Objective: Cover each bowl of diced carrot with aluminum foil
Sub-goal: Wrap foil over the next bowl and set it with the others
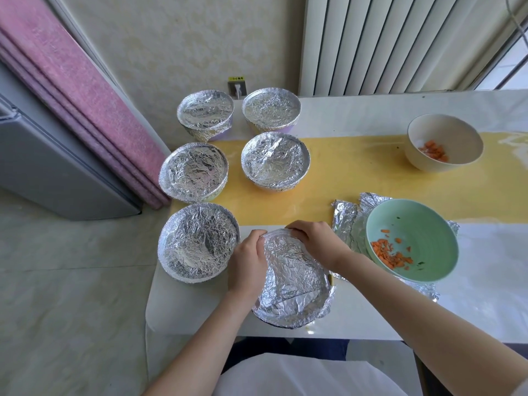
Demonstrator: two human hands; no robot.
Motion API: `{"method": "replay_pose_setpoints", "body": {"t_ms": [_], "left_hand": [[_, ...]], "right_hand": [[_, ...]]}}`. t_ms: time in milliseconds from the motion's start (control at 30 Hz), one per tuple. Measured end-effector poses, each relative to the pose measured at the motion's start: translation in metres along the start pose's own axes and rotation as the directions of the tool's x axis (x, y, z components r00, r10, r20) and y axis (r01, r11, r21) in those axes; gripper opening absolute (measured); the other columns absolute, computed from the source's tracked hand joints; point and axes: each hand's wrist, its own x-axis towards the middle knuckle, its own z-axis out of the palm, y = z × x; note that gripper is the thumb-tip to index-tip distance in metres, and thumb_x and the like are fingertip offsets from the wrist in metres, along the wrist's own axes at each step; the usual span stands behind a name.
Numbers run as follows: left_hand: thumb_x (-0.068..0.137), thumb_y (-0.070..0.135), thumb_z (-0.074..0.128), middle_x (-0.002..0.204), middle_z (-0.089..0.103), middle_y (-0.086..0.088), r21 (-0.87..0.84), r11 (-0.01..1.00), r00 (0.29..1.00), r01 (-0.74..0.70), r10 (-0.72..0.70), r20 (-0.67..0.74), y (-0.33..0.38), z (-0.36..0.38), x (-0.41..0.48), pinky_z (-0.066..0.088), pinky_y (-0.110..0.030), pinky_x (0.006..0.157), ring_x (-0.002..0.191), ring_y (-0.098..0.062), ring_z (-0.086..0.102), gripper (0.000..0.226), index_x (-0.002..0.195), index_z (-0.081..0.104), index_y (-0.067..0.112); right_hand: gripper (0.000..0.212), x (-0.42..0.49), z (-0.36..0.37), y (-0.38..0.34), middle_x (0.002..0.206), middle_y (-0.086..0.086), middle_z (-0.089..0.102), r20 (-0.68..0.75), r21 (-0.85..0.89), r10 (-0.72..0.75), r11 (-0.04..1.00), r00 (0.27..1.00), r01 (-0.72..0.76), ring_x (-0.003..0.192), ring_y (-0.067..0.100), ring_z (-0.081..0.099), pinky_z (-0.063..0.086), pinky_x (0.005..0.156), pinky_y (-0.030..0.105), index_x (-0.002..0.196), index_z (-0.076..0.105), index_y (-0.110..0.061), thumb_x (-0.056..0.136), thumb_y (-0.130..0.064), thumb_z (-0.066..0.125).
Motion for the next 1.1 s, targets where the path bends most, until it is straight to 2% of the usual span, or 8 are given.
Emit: {"method": "replay_pose_setpoints", "body": {"t_ms": [100,267,367,567,700,800,967,1100], "left_hand": [[0.098,0.018,0.044,0.100,0.067,0.000,-0.004,0.999,0.999,-0.034,0.034,0.032,0.001,-0.002,0.002,0.047,-0.027,0.069,0.086,-0.018,0.060,0.024,0.114,0.061,0.013],[0.096,0.011,0.049,0.091,0.070,-0.007,-0.050,0.997,0.997,-0.057,0.059,0.045,0.002,-0.002,0.010,0.035,-0.014,0.062,0.079,-0.020,0.063,0.021,0.108,0.065,0.006],[0.095,0.011,0.051,0.087,0.071,-0.009,-0.042,0.996,0.996,-0.084,0.085,0.035,0.006,-0.003,0.008,0.040,-0.020,0.061,0.075,-0.022,0.064,0.019,0.105,0.067,0.005],[0.095,0.010,0.050,0.088,0.071,-0.010,-0.028,0.994,0.994,-0.102,0.103,0.028,0.010,-0.003,0.006,0.039,-0.021,0.061,0.076,-0.023,0.065,0.020,0.108,0.066,0.006],[0.095,0.010,0.050,0.092,0.071,-0.012,-0.044,0.993,0.993,-0.107,0.109,0.040,0.012,-0.005,0.004,0.047,-0.027,0.065,0.081,-0.025,0.066,0.022,0.110,0.065,0.006],[0.095,0.010,0.051,0.091,0.071,-0.010,-0.040,0.991,0.991,-0.124,0.126,0.043,0.013,-0.005,0.002,0.046,-0.023,0.063,0.079,-0.024,0.066,0.021,0.110,0.065,0.007],[0.094,0.008,0.052,0.092,0.071,-0.008,-0.021,0.992,0.991,-0.128,0.128,0.028,0.017,-0.005,0.000,0.038,-0.016,0.061,0.081,-0.021,0.066,0.020,0.109,0.066,0.008],[0.094,0.008,0.052,0.086,0.071,-0.006,-0.034,0.991,0.992,-0.128,0.129,0.016,0.015,-0.004,-0.001,0.042,-0.022,0.057,0.073,-0.020,0.065,0.019,0.107,0.066,0.009]], "right_hand": [[0.025,0.001,0.000,0.000,0.096,0.013,0.071,-0.012,-0.012,-0.003,1.000,1.000,0.003,0.084,0.030,0.063,0.035,0.066,0.022,0.114,0.065,-0.006,0.097,-0.013,0.048],[0.028,0.004,-0.004,-0.001,0.101,0.012,0.069,0.086,-0.137,0.029,0.990,0.996,-0.017,0.089,0.030,0.063,0.049,0.075,0.036,0.119,0.060,-0.012,0.100,-0.016,0.041],[0.028,0.005,-0.002,-0.006,0.104,0.010,0.069,0.114,-0.152,-0.006,0.988,0.993,0.024,0.093,0.030,0.063,0.050,0.079,0.042,0.121,0.059,-0.013,0.100,-0.021,0.044],[0.021,0.009,0.002,-0.005,0.085,0.014,0.070,0.096,-0.209,-0.029,0.977,0.995,0.049,0.074,0.032,0.062,0.048,0.064,0.036,0.109,0.066,-0.012,0.096,-0.014,0.049],[0.026,0.010,-0.002,-0.010,0.091,0.011,0.070,0.130,-0.213,0.000,0.977,0.991,0.028,0.080,0.030,0.063,0.049,0.067,0.036,0.114,0.062,-0.015,0.100,-0.024,0.042],[0.029,0.009,-0.004,-0.015,0.098,0.008,0.070,0.135,-0.188,-0.013,0.981,0.991,0.038,0.088,0.027,0.063,0.050,0.072,0.035,0.119,0.061,-0.019,0.100,-0.029,0.042],[0.027,0.008,-0.003,-0.017,0.092,0.011,0.071,0.135,-0.212,-0.047,0.974,0.990,0.075,0.083,0.028,0.063,0.041,0.065,0.028,0.116,0.065,-0.017,0.099,-0.019,0.045],[0.032,0.006,-0.003,-0.014,0.100,0.010,0.070,0.145,-0.156,-0.022,0.987,0.989,0.045,0.092,0.028,0.063,0.046,0.077,0.034,0.122,0.061,-0.016,0.100,-0.027,0.041]]}}
